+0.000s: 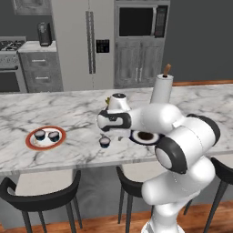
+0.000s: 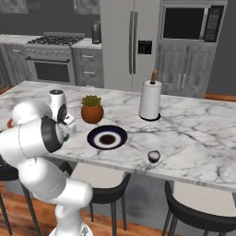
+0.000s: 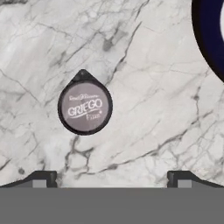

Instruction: Place two yogurt containers on each plate.

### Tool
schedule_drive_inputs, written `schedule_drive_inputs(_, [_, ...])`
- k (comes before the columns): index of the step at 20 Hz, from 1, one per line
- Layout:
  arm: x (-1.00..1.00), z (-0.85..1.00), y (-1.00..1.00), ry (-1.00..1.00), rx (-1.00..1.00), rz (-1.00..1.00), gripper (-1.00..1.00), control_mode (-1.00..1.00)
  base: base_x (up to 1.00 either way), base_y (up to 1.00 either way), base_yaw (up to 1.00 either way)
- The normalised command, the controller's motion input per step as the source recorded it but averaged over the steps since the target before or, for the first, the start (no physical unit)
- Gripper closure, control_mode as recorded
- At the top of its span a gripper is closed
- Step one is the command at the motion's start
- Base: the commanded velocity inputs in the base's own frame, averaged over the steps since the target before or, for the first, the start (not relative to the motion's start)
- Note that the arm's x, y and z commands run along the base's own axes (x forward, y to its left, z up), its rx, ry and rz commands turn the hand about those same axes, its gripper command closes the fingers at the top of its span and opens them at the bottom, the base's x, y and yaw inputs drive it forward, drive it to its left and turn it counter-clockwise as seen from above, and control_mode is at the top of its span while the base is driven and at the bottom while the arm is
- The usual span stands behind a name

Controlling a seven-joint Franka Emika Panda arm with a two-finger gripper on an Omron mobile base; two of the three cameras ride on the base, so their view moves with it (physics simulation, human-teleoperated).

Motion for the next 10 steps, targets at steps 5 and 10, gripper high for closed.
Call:
schedule_drive_inputs(5, [0.20, -0.24, 0.09, 0.00, 0.00, 0.00, -1.00, -1.00, 0.00, 0.00, 0.00])
schedule_drive_inputs(10, [0.22, -0.19, 0.14, 0.00, 0.00, 0.00, -1.00, -1.00, 0.00, 0.00, 0.00])
